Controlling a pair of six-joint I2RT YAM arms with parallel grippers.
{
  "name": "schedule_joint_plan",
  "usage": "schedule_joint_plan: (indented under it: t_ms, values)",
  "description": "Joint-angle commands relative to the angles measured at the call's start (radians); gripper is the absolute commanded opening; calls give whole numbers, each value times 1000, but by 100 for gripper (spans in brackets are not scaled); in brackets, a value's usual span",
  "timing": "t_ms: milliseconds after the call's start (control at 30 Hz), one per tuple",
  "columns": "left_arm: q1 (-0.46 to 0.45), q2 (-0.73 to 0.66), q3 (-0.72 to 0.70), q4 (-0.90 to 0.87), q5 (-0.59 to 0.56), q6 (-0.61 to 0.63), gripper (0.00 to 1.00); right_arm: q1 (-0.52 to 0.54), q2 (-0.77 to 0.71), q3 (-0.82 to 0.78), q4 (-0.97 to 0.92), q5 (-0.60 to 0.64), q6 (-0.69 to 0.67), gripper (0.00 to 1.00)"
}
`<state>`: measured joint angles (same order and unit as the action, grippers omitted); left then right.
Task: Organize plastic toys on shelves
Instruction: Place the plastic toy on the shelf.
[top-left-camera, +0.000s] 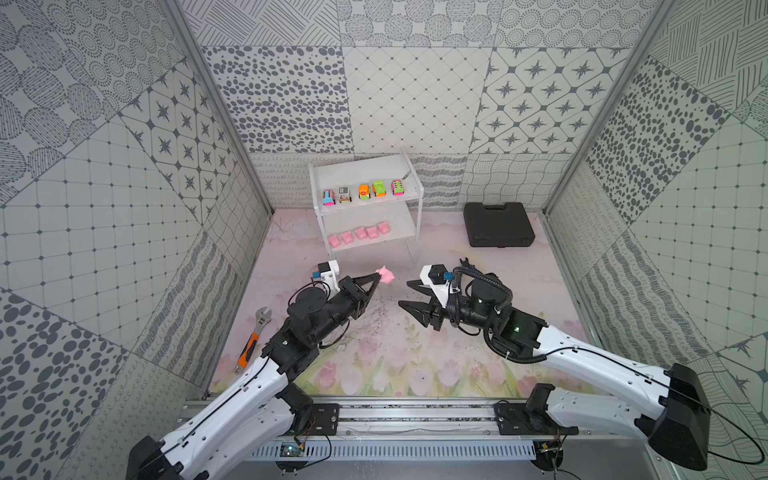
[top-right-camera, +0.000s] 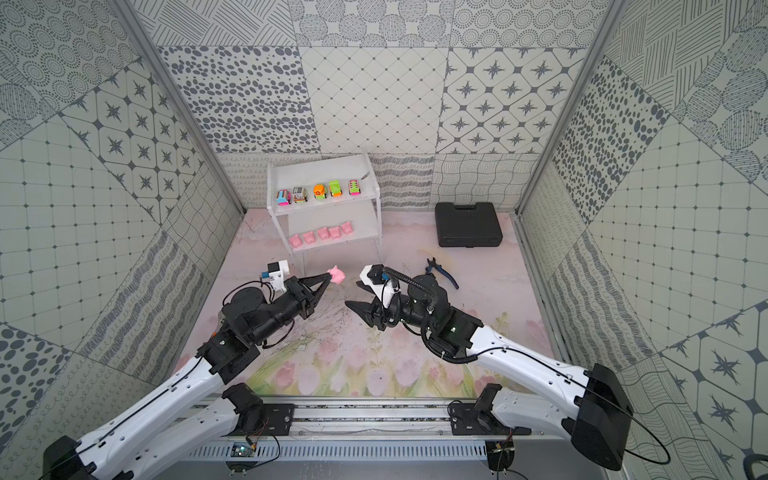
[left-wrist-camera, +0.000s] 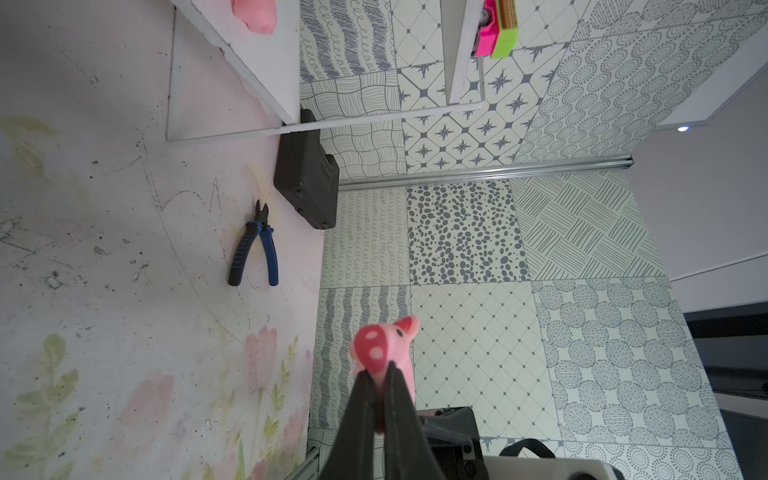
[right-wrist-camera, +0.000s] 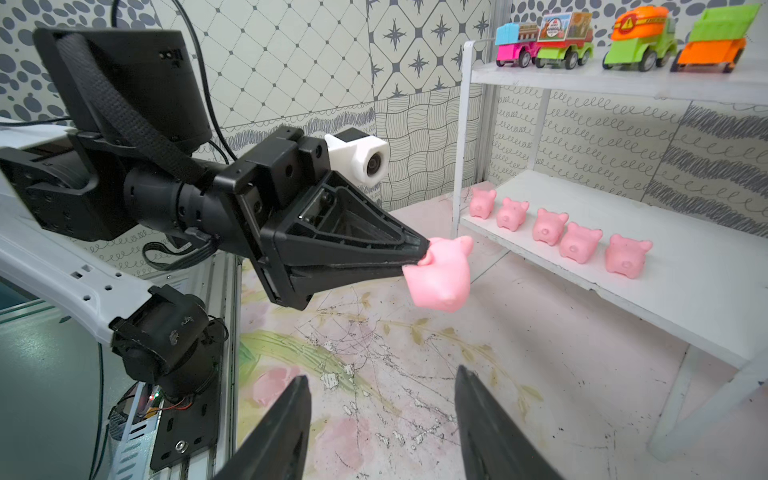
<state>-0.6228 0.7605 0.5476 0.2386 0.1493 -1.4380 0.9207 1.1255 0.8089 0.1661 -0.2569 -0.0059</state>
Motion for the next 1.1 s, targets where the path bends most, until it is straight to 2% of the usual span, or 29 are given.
schedule_joint_plan:
  t_ms: [0, 67, 167, 467, 733, 833, 1067]
  values:
    - [-11, 21, 14, 129, -6, -105, 0, 3, 41, 59, 17, 9, -49, 57]
    - [-11, 26, 13, 135, 6, -103, 0, 3, 66, 87, -4, 59, -48, 52]
    - [-11, 24, 12, 133, 16, -98, 0, 1, 85, 112, -22, 109, -40, 51]
    - [-12, 19, 8, 125, 26, -86, 0, 0, 130, 169, -41, 107, -4, 48]
    - [-14, 13, 11, 102, 34, -68, 0, 1, 154, 210, -90, 100, 14, 30]
    - [-14, 9, 12, 92, 38, -65, 0, 0, 159, 219, -109, 98, 13, 28]
    - [-14, 1, 25, 41, 39, -30, 0, 1, 172, 227, -114, 96, 32, 34]
